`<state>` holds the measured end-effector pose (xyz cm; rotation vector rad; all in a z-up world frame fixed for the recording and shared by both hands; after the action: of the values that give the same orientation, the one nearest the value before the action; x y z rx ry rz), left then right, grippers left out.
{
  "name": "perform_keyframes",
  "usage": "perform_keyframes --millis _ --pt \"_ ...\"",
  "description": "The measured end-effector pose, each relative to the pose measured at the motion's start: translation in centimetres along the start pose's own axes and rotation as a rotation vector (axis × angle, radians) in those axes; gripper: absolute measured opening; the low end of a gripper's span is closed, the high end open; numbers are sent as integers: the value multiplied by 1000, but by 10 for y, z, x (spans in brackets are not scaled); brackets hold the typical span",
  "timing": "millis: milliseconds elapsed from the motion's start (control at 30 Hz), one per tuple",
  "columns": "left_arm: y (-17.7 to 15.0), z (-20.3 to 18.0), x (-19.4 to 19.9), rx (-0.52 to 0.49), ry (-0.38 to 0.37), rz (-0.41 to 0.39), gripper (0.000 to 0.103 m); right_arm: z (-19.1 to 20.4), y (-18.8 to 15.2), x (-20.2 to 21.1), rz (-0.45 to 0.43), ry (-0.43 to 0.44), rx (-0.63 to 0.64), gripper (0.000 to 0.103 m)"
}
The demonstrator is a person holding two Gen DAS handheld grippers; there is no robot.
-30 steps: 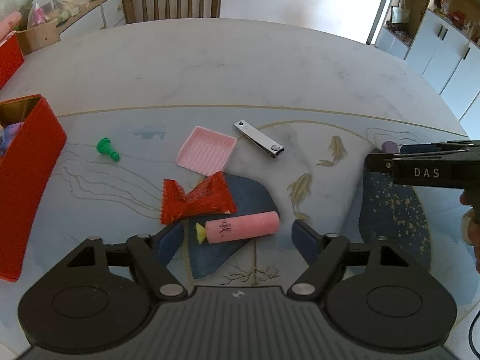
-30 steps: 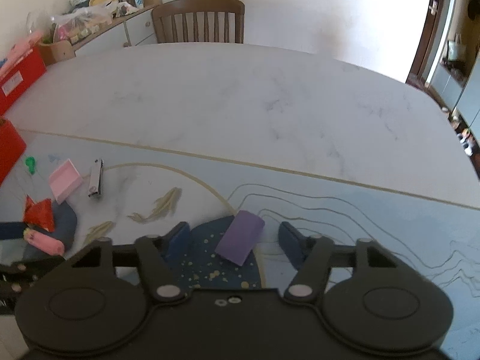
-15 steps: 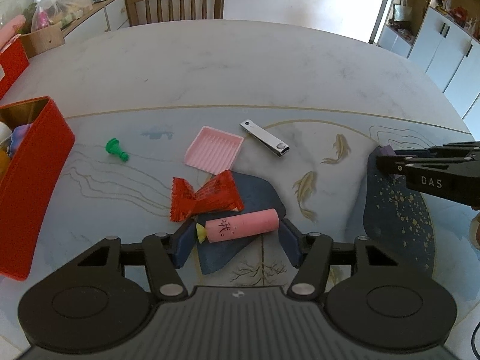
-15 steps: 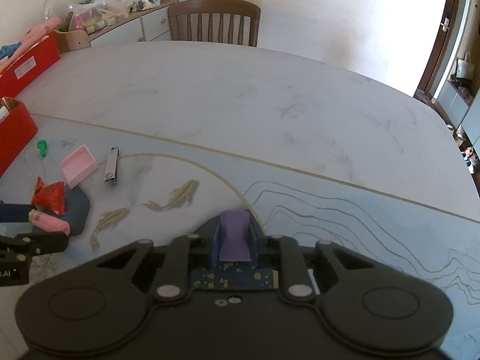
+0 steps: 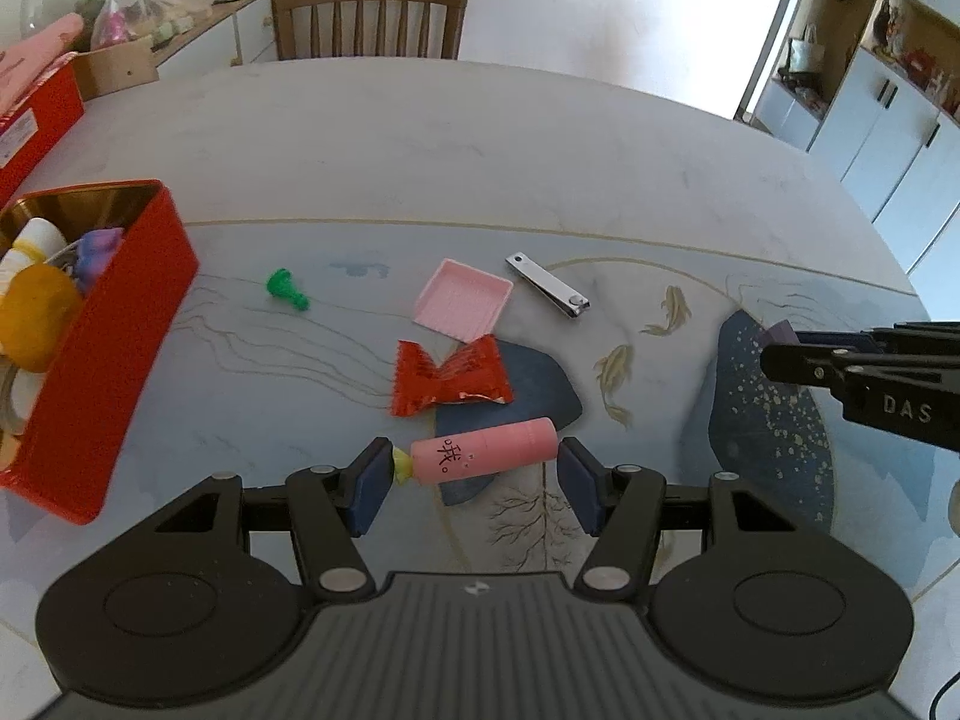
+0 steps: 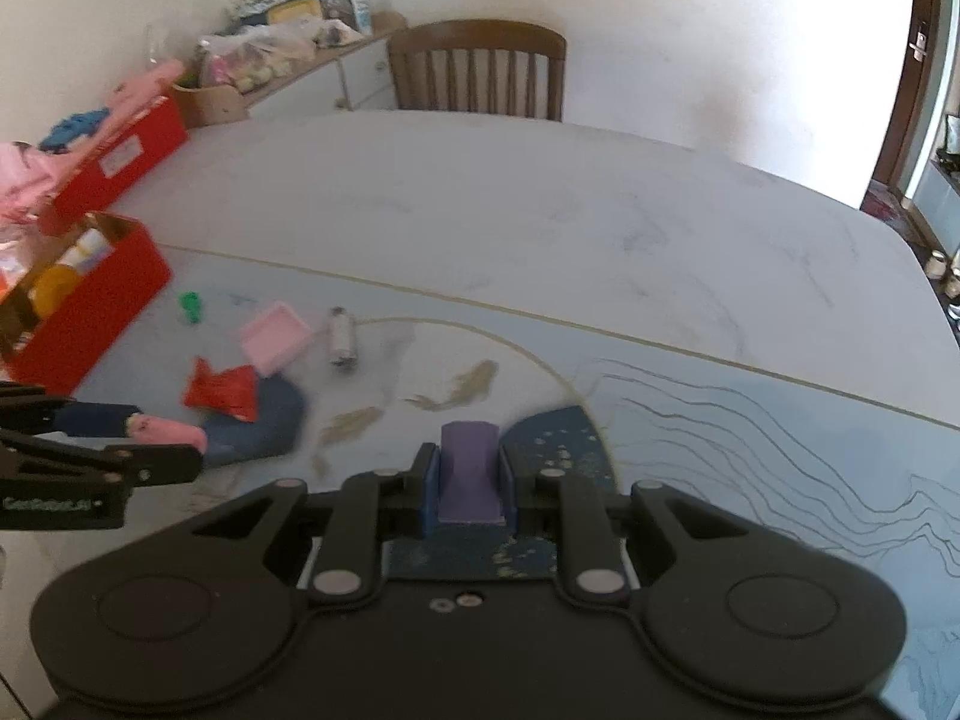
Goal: Organize rigid objects
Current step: 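Carry the purple eraser with the right tool while the left tool carries the pink tube over the tin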
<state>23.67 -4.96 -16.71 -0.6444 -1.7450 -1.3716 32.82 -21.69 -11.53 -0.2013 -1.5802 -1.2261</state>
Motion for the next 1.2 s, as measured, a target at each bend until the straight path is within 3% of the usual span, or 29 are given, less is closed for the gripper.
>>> perform_keyframes --millis 600,1200 --pt "14 56 71 99 -9 -114 60 86 23 55 -84 140 69 20" --pt "43 179 105 152 34 -172 60 199 58 45 -113 202 135 20"
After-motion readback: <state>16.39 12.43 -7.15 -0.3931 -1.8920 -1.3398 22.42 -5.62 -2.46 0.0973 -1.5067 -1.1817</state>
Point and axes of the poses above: each gripper's, at about its wrist camera, not at the fingertips, and x roughly against the way its jaws point, z to its left, y to its top, the point moved 6 cm from there along -x, roughly the way its jaws point, and after that the axes turned 1 degree about z, right-handed, at the moved point
